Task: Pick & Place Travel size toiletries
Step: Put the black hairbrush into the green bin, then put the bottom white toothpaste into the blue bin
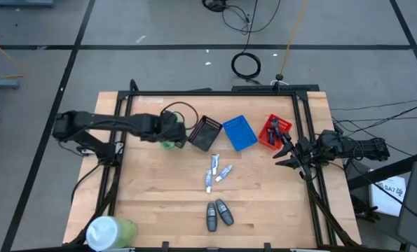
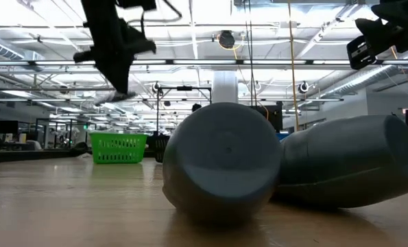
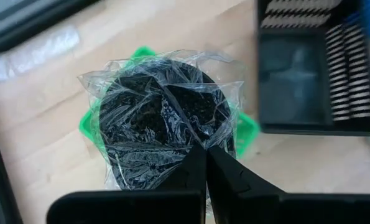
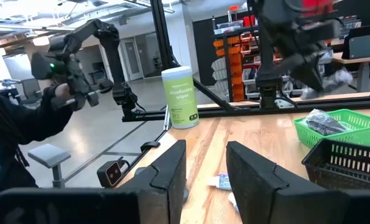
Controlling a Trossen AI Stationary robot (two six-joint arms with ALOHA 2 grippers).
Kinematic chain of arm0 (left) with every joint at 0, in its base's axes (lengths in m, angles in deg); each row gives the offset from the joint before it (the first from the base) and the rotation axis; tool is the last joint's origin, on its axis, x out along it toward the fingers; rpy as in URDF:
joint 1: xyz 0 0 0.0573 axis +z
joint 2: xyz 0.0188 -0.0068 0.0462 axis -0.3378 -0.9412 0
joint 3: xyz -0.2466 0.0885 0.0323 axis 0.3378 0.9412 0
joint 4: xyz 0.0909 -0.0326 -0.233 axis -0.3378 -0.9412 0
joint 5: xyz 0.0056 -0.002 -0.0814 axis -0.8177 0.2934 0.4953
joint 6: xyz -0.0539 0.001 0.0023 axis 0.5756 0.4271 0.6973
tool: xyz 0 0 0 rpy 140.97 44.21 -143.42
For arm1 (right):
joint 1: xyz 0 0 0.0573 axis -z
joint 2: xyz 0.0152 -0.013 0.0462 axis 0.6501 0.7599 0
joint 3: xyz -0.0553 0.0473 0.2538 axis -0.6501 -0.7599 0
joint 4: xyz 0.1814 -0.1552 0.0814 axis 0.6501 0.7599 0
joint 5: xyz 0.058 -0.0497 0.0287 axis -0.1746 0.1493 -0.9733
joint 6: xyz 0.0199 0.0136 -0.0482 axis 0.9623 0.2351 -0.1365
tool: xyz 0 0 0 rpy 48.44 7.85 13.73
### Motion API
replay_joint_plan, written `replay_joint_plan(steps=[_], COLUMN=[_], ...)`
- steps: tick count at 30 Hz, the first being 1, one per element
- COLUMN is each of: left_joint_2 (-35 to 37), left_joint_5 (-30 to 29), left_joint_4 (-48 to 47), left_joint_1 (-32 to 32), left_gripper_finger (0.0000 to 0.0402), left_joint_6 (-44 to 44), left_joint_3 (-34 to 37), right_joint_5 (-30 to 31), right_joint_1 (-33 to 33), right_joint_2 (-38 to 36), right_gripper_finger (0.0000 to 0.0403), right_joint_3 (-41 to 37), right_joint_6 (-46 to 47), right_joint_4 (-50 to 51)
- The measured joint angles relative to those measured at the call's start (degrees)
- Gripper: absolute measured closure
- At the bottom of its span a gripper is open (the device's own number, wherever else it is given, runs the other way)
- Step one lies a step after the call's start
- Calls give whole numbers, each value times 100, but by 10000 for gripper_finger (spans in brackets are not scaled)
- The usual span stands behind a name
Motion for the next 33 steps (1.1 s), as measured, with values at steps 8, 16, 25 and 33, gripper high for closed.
replay_joint_plan(steps=[8, 16, 25, 33], left_joint_2=[-856, -1616, -1615, -976], left_joint_5=[632, 1112, 1235, 1242], left_joint_4=[30, 0, -1, -3], left_joint_1=[650, 1217, 1387, 1383], left_gripper_finger=[401, 401, 372, 254], left_joint_6=[-249, -456, -865, -1029], left_joint_3=[0, 0, 2, 2], right_joint_5=[-2, -4, -4, -7], right_joint_1=[-1, -1, 1, 1], right_joint_2=[0, 0, 0, 0], right_gripper_finger=[298, 298, 298, 298], right_joint_3=[0, 0, 0, 0], right_joint_6=[2, 32, 16, 4], right_joint_4=[0, -2, -1, 2])
